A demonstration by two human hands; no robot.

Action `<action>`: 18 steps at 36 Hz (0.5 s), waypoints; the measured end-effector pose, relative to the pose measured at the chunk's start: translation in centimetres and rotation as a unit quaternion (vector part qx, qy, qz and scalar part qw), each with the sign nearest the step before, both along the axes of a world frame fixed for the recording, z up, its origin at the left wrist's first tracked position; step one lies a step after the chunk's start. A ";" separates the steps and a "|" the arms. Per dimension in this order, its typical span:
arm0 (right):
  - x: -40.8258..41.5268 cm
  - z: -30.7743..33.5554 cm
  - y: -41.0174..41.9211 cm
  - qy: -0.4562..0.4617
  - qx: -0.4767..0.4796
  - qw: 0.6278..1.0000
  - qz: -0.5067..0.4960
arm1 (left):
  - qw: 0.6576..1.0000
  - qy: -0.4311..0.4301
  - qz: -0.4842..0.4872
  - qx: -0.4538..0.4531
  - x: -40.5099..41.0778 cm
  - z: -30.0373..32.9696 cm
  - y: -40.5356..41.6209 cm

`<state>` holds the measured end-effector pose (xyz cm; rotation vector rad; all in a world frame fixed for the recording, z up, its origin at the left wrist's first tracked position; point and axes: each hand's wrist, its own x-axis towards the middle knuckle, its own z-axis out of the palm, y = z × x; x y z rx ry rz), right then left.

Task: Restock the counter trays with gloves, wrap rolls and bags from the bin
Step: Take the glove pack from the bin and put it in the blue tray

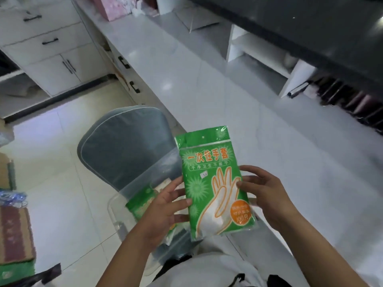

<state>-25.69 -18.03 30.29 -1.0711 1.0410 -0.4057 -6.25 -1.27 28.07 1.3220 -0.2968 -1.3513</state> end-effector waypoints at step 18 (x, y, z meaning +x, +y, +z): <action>-13.1 -2.4 -4.1 0.131 0.012 0.949 -0.288 | 0.961 -0.120 -0.237 0.076 -12.6 -3.5 -18.7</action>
